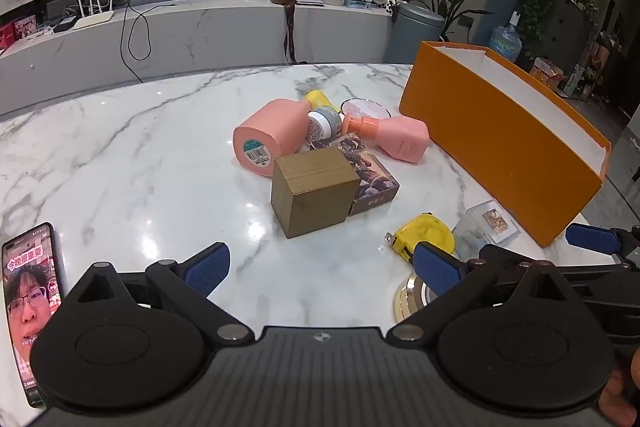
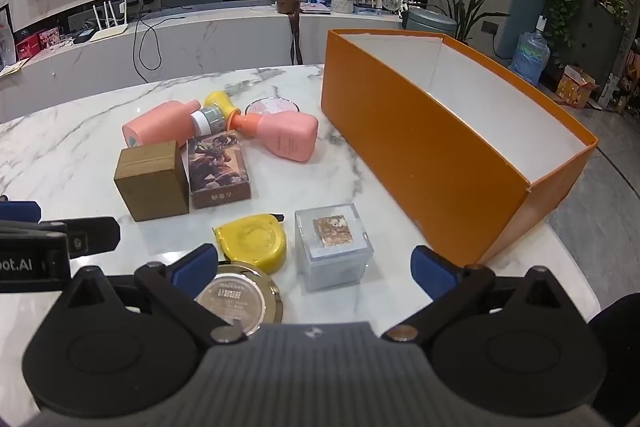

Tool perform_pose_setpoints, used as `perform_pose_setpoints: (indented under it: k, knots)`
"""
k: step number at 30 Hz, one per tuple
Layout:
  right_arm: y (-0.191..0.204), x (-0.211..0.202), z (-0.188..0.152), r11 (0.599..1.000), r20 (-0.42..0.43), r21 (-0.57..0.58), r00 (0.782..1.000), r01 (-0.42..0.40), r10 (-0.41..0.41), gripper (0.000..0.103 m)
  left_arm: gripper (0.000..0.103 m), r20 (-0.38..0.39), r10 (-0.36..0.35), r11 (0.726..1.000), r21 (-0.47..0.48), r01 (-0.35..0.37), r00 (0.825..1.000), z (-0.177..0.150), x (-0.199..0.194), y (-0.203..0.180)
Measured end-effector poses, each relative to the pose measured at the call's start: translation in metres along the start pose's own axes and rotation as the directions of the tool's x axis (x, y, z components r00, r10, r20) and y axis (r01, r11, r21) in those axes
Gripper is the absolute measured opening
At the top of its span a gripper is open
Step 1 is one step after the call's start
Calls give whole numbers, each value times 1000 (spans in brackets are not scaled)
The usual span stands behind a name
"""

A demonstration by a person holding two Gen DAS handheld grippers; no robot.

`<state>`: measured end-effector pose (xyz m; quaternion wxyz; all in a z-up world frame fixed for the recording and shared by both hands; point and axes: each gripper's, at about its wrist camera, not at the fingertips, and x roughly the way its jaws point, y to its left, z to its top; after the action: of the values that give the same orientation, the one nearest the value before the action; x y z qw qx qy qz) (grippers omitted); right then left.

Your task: Organize rigid objects

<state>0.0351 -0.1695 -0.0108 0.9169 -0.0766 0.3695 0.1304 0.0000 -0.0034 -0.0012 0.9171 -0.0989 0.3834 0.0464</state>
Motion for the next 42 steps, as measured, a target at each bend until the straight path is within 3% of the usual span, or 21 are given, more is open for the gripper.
perform_pose_setpoints:
  k: [42]
  knots:
    - [-2, 2, -1, 1000, -2, 3, 1000, 2, -2, 101, 103, 0, 2, 1000, -2, -2, 1000, 0, 1, 0]
